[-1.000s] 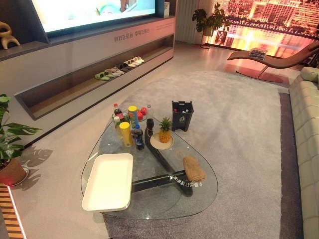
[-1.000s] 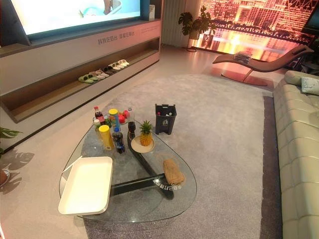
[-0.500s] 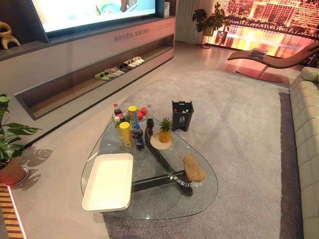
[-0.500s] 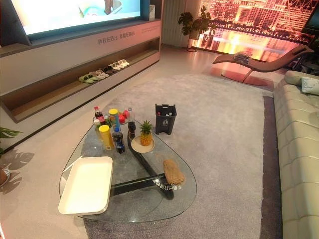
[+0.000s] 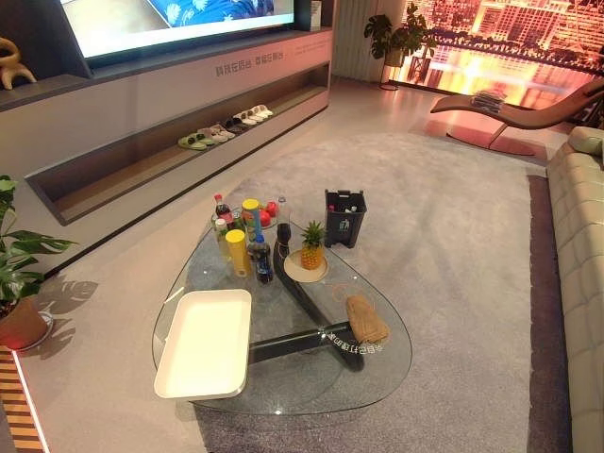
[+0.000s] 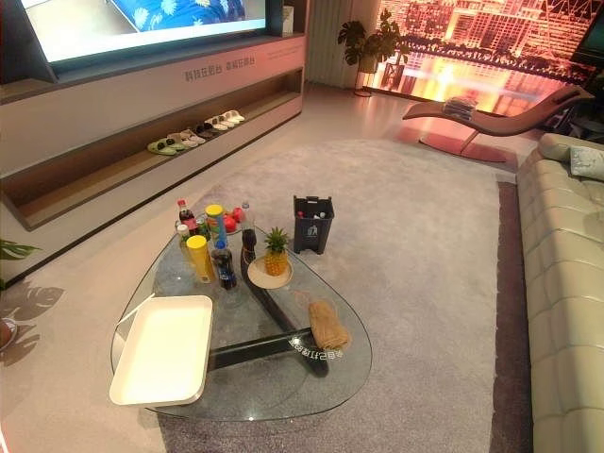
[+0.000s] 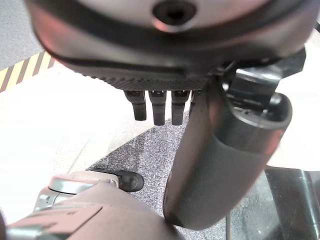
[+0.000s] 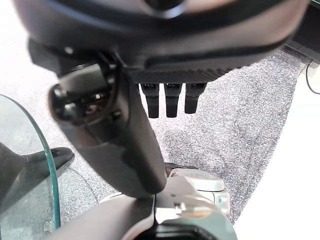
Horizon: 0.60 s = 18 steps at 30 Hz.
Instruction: Wipe the table with a cloth and put it in the basket.
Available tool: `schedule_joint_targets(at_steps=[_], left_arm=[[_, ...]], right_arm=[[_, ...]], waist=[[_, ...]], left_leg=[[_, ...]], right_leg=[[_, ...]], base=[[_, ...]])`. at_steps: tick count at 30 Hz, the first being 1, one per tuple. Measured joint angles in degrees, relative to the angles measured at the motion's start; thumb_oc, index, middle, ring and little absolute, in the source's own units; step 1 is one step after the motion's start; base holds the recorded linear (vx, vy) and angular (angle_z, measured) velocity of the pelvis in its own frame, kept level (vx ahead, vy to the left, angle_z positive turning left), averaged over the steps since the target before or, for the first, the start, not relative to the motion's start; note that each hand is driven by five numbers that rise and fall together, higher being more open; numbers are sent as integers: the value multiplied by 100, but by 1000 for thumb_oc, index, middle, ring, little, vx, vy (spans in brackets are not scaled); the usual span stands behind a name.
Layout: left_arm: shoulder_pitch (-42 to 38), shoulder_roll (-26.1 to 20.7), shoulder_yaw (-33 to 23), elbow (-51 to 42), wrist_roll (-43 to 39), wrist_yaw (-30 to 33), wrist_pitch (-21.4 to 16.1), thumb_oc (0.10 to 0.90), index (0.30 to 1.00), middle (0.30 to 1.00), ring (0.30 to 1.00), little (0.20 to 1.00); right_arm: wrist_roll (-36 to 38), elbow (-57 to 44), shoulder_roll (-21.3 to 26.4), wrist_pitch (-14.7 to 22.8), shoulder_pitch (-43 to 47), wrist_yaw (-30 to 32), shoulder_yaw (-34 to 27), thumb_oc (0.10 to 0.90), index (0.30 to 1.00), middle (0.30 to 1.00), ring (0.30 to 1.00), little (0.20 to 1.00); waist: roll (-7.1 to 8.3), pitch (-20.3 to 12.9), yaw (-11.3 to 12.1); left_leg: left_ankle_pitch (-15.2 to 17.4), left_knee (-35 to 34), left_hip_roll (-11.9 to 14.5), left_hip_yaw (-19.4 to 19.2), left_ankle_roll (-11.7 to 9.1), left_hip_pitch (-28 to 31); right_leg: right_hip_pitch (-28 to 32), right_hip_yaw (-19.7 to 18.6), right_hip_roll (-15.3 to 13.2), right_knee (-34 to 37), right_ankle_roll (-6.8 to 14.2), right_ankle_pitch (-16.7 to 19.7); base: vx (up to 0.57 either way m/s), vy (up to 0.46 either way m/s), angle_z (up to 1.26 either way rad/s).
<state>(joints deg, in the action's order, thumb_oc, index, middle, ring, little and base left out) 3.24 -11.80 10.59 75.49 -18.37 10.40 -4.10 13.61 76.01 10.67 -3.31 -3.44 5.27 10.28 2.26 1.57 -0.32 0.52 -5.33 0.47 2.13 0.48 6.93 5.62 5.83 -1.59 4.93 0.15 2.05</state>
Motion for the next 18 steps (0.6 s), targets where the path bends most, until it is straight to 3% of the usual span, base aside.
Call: schedule_joint_targets(at_steps=[9, 18], left_arm=[[-17, 1, -2, 0, 16, 4, 0, 800, 900, 900, 900, 900], [-189, -5, 12, -14, 139, 2, -1, 800, 900, 900, 900, 900]], right_arm=[[2, 0, -76, 124, 0, 391, -35, 800, 900, 900, 900, 900], [163, -292, -69, 494, 87, 602, -130, 800, 900, 900, 900, 900]], waist=[[-13, 58, -5], [-37, 486, -18]], left_leg=[[-8, 1, -13, -27, 12, 13], [-14, 33, -74, -281, 26, -11]], right_leg=[[1, -34, -11, -2, 0, 0], [-181, -245, -73, -167, 97, 15]], base=[[24, 41, -1], [-13, 39, -13]])
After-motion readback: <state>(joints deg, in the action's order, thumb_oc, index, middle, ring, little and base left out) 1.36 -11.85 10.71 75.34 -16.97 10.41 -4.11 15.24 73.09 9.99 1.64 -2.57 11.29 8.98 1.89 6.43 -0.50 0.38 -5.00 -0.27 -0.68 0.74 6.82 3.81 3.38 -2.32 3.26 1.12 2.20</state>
